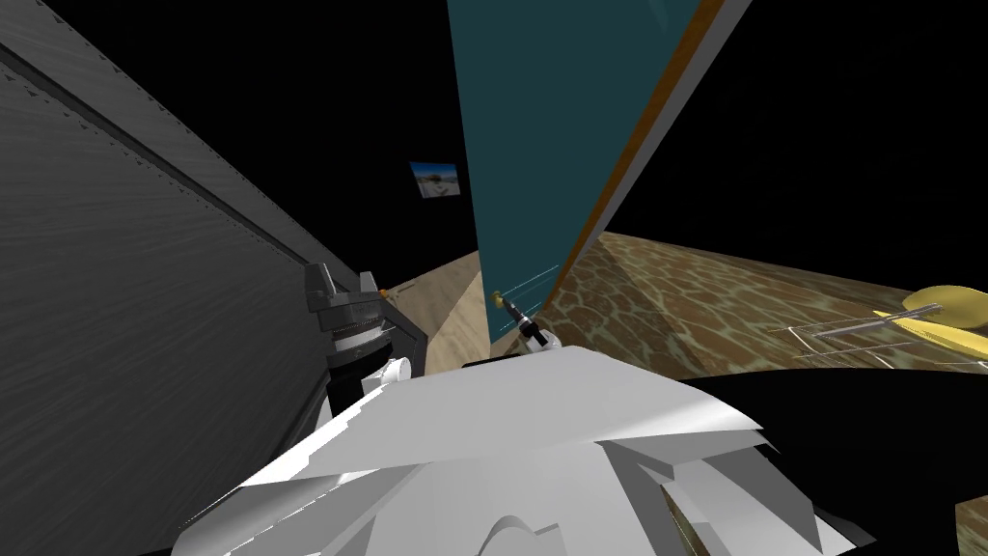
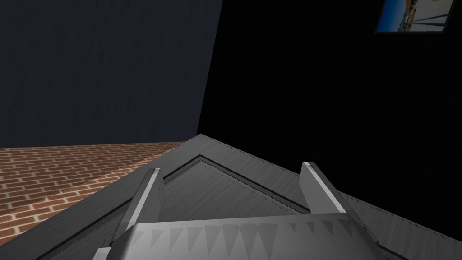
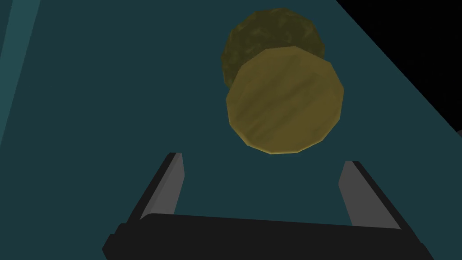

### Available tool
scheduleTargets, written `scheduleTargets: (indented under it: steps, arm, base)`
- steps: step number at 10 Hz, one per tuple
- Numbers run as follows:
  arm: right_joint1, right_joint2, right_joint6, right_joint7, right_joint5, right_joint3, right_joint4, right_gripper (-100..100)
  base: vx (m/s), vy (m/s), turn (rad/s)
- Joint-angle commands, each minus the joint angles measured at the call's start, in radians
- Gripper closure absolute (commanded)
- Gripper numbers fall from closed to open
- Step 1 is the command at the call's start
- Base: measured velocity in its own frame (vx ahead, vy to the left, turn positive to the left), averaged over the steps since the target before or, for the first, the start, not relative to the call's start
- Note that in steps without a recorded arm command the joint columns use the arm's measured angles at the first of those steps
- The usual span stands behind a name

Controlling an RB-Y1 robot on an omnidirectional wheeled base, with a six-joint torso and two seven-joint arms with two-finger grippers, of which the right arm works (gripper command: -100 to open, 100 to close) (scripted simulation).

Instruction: Push the door open

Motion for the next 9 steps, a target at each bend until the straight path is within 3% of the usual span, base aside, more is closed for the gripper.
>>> scheduleTargets:
  steps: [1, 9]
  arm:
    - [0.0, -0.007, -0.002, 0.05, -0.003, 0.014, -0.001, -100]
    - [0.002, -0.041, -0.01, 0.253, -0.017, 0.08, -0.013, -100]
  base:
    - [-0.021, 0.007, -0.06]
    - [-0.028, 0.01, -0.061]
